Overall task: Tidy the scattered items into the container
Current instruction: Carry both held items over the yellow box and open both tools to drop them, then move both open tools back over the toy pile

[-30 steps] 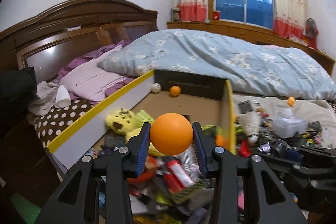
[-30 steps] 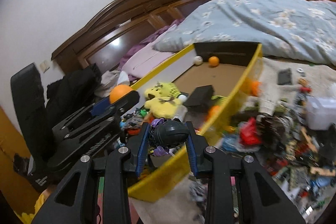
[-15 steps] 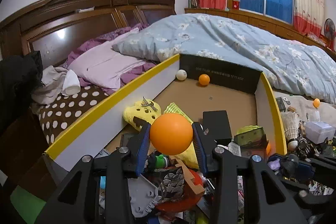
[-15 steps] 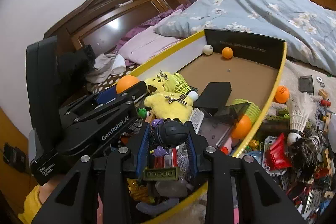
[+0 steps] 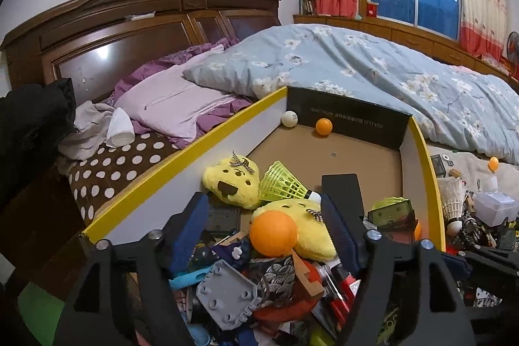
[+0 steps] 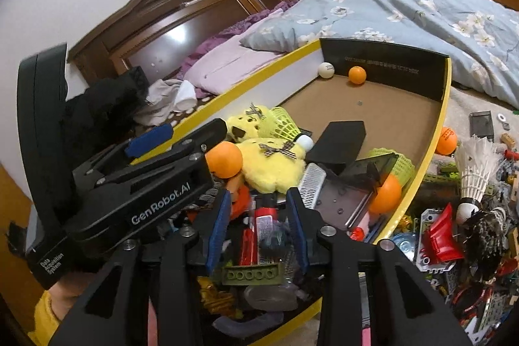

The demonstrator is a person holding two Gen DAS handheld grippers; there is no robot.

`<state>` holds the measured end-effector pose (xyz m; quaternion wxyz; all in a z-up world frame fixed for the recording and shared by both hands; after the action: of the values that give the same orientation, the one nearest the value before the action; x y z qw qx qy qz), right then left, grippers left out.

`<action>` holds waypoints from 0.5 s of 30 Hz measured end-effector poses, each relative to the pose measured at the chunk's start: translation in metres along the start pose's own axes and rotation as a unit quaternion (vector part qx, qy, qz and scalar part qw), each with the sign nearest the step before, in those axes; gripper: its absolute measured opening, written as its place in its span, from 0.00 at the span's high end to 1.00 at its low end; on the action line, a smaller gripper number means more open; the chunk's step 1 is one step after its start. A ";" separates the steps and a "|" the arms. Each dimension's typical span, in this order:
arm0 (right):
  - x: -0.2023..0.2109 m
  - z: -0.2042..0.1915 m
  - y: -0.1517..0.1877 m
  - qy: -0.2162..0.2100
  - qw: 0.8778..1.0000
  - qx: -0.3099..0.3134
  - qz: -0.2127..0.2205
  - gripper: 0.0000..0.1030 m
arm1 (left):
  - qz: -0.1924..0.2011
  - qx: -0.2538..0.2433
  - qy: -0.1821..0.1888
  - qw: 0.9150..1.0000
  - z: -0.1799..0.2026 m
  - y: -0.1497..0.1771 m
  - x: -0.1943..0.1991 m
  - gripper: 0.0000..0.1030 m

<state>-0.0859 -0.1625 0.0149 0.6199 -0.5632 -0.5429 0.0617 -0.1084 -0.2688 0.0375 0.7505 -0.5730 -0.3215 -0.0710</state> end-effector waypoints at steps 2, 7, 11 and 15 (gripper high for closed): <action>0.006 0.000 -0.002 0.003 1.000 0.000 0.010 0.56 | 0.003 -0.001 0.000 1.000 0.000 0.000 0.005 0.27; 0.025 -0.003 -0.002 0.009 1.000 0.005 0.017 0.56 | 0.009 0.000 0.013 1.000 0.007 0.001 0.024 0.25; 0.049 0.000 0.005 0.024 0.999 0.007 0.024 0.56 | 0.010 -0.008 0.029 0.999 0.023 0.005 0.040 0.25; 0.079 0.008 0.016 0.038 0.999 0.001 0.035 0.56 | 0.014 -0.026 0.058 0.998 0.051 0.013 0.063 0.25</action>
<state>-0.0516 -0.0971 0.0489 0.6378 -0.5831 -0.4993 0.0622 -0.0738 -0.2016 0.0697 0.7539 -0.5915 -0.2670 -0.1018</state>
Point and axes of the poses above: each gripper's, at about its wrist camera, not at the fingertips, and x roughly against the way its jaws point, z to its right, y to its underside, the point moved 10 cm from there along -x, roughly the way its jaws point, and after that the axes turned 11 degrees about x, right-handed, at the moved point
